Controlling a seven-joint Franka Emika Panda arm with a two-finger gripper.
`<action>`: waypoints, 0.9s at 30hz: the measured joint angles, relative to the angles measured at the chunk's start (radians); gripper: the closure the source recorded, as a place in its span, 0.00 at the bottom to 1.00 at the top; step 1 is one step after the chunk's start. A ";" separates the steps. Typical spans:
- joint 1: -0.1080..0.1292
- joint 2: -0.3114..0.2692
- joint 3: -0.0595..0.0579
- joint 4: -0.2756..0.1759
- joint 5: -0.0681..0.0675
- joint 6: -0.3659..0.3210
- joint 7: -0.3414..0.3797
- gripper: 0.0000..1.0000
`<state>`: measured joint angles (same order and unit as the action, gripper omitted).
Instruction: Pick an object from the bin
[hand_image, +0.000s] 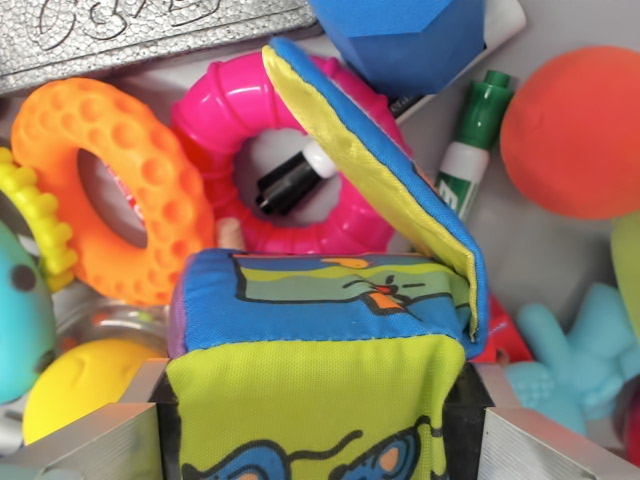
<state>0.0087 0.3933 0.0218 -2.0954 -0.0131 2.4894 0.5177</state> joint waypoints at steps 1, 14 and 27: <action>0.000 -0.006 0.000 0.000 0.000 -0.007 0.000 1.00; 0.000 -0.095 0.001 0.008 0.001 -0.102 0.000 1.00; 0.000 -0.180 0.001 0.042 0.004 -0.220 -0.002 1.00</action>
<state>0.0087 0.2138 0.0231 -2.0535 -0.0095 2.2692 0.5155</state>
